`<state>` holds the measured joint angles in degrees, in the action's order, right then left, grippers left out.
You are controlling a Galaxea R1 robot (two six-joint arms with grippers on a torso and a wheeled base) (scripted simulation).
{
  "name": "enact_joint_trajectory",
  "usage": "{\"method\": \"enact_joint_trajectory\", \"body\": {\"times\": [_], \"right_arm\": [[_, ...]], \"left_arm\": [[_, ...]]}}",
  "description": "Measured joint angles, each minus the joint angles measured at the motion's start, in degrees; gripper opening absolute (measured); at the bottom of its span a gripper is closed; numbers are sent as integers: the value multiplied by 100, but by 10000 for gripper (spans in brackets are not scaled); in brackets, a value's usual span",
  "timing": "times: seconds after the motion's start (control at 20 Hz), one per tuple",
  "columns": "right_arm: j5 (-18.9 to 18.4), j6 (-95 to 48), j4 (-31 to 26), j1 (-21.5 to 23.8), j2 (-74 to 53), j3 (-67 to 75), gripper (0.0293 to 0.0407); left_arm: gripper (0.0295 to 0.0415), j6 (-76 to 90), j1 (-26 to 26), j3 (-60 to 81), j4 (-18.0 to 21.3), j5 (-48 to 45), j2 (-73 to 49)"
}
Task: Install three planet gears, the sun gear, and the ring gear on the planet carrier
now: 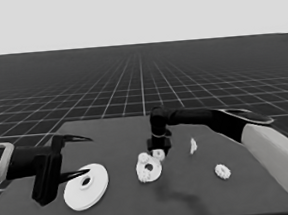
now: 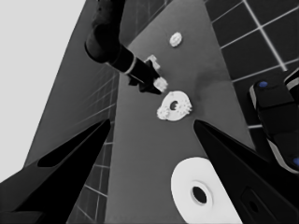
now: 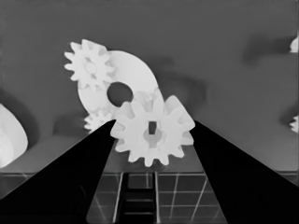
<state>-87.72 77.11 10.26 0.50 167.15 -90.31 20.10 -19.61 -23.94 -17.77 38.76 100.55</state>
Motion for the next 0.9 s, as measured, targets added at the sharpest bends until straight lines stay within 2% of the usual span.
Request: {"method": "enact_joint_trajectory", "body": {"times": [0.1, 0.15, 0.5, 0.55, 0.6, 0.65, 0.7, 0.9], "right_arm": [[183, -199, 558, -585, 92, -327, 312], [238, -260, 672, -718, 123, -435, 312], [323, -352, 823, -877, 171, -599, 312], [324, -352, 825, -879, 172, -601, 344], [325, -353, 826, -879, 172, -602, 372], [326, -353, 826, -880, 173, -602, 381], [326, -353, 826, -880, 173, -602, 383], [326, -353, 827, -880, 173, -603, 385]], "left_arm": [[385, 0, 0, 0, 0, 0, 0], [385, 0, 0, 0, 0, 0, 0], [385, 0, 0, 0, 0, 0, 0], [385, 0, 0, 0, 0, 0, 0], [385, 0, 0, 0, 0, 0, 0], [385, 0, 0, 0, 0, 0, 0], [385, 0, 0, 0, 0, 0, 0], [385, 0, 0, 0, 0, 0, 0]]}}
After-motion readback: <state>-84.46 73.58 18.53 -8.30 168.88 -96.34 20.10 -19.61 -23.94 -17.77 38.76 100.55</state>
